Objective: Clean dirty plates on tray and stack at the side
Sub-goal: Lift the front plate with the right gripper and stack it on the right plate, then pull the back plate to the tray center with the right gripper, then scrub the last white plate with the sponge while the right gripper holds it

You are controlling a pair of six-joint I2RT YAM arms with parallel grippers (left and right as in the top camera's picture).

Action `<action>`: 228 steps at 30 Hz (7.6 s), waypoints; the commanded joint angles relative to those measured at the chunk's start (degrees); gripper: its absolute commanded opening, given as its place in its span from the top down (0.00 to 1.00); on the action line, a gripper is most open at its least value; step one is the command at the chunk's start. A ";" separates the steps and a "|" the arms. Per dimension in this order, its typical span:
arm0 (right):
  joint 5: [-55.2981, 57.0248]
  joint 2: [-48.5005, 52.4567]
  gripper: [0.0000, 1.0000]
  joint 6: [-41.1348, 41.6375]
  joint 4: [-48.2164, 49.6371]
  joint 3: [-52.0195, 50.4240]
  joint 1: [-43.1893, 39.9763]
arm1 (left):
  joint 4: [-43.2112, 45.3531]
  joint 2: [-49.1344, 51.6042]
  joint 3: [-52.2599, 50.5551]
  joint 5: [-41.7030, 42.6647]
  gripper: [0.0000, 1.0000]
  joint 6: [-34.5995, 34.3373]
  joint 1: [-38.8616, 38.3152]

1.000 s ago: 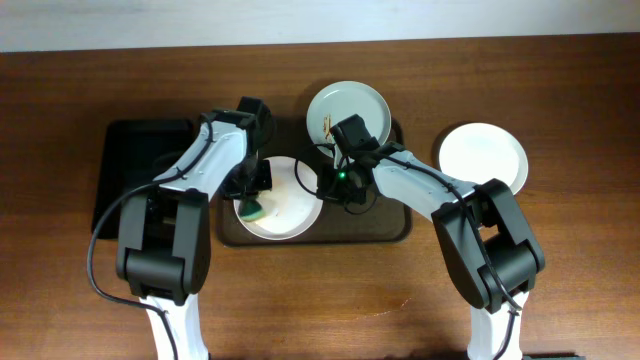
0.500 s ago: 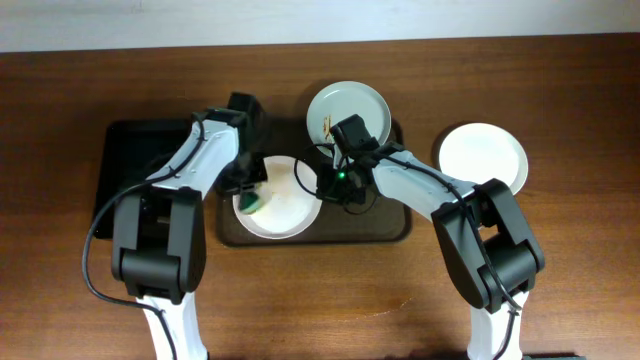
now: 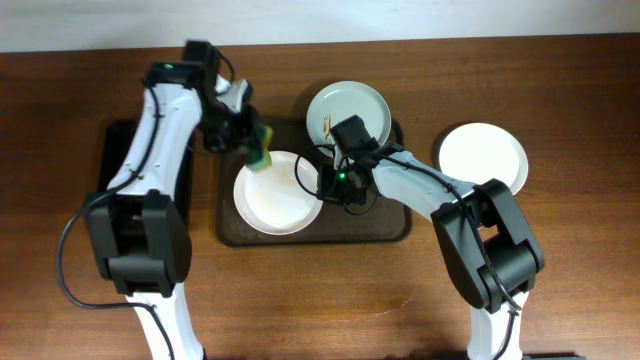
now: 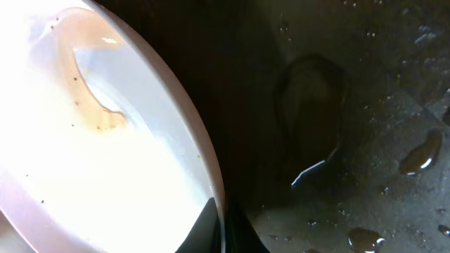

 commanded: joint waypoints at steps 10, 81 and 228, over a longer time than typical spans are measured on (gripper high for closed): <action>29.05 -21.90 0.96 -9.25 -23.43 3.41 -0.37 | 0.74 -0.24 3.41 -6.82 0.99 1.11 3.72; 21.51 -2.58 0.58 -10.67 -12.37 17.07 -17.46 | 0.50 -0.13 3.21 -7.89 0.99 1.11 3.10; -2.25 13.38 0.96 -10.67 -17.53 12.79 -8.96 | 30.88 4.50 -24.30 -6.16 0.99 -11.80 -8.61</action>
